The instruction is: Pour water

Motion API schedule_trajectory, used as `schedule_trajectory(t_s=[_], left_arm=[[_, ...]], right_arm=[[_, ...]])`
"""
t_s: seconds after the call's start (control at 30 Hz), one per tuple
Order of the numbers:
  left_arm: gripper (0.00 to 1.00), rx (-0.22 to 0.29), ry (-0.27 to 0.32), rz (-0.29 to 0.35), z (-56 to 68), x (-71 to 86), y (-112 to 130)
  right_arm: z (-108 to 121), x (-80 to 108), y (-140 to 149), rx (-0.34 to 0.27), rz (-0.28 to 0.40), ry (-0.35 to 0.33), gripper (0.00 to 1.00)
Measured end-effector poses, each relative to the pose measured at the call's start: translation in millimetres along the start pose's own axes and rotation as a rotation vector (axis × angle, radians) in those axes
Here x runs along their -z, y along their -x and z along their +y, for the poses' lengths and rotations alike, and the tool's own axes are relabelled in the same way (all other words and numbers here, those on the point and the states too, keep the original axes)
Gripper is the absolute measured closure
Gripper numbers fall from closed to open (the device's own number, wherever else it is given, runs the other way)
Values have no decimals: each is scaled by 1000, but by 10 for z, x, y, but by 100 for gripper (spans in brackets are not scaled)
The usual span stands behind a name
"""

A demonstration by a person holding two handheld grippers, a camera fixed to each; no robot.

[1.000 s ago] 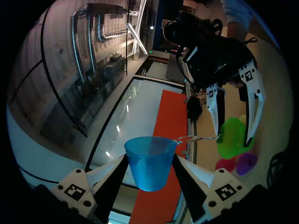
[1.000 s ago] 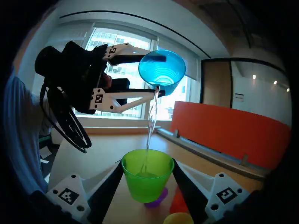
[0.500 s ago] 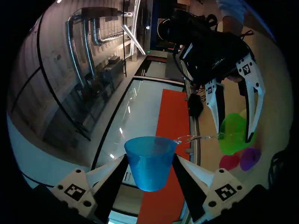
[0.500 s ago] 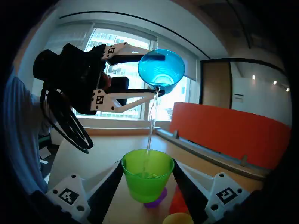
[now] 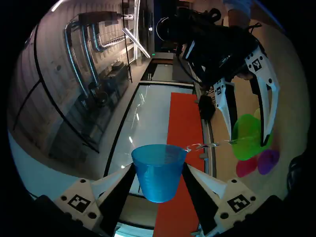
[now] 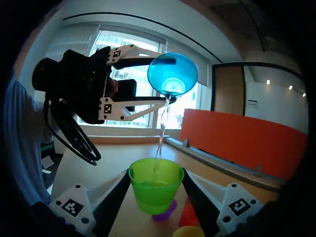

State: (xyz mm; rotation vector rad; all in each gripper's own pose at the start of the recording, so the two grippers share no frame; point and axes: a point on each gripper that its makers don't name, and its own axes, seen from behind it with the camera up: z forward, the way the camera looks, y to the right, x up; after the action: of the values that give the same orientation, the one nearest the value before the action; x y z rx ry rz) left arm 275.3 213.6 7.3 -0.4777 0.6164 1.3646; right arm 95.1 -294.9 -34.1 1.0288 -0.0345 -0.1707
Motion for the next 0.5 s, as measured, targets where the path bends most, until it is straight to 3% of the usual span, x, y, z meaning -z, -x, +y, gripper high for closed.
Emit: schedule_trajectory(t_s=[0.5], left_arm=[[17,-112,-24,2,-25,7,-94]], right_arm=[[11,-7,-27,-2,6,5,8]])
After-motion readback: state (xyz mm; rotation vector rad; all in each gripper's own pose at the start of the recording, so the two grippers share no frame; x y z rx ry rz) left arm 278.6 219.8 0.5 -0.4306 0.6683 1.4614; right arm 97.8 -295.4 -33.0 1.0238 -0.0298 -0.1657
